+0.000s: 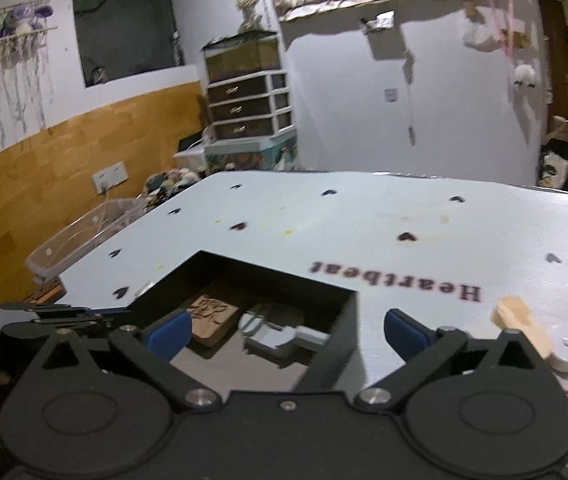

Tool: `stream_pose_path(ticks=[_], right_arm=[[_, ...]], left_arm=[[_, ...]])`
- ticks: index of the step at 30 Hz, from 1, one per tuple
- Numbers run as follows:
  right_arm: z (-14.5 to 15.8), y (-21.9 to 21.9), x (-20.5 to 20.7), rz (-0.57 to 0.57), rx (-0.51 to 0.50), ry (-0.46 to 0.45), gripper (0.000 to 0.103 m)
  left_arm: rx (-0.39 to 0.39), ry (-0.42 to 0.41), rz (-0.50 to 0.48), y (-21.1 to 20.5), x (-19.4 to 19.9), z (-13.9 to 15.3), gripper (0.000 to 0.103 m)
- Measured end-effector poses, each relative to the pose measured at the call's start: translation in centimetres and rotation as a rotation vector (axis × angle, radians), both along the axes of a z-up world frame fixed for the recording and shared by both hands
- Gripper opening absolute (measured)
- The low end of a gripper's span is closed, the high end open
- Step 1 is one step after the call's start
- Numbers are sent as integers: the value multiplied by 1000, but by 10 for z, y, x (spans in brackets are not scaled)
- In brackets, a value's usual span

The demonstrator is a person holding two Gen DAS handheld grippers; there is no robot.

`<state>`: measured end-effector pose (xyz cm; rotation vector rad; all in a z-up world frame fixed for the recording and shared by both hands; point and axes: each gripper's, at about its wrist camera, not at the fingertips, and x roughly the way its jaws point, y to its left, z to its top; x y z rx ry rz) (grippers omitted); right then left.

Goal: Organize rigid objects
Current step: 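Move the right gripper to the pink eyelash curler and grasp it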

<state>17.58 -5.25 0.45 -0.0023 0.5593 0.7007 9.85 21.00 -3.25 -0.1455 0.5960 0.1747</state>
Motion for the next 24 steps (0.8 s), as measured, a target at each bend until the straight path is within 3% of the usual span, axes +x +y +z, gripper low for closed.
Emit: stream_pose_path(ticks=[9,19,24], right_arm=[[-21,-43,-7,-164,74,-30,103],[-56,-79,6,-323,67,160,103],[-69,-93,14,-412,97,199,103]], left_arm=[[5,5,4,1,1,-1,4],[4,9,5,2,1,-2,4],[4,15,7,3,2,-4,4]])
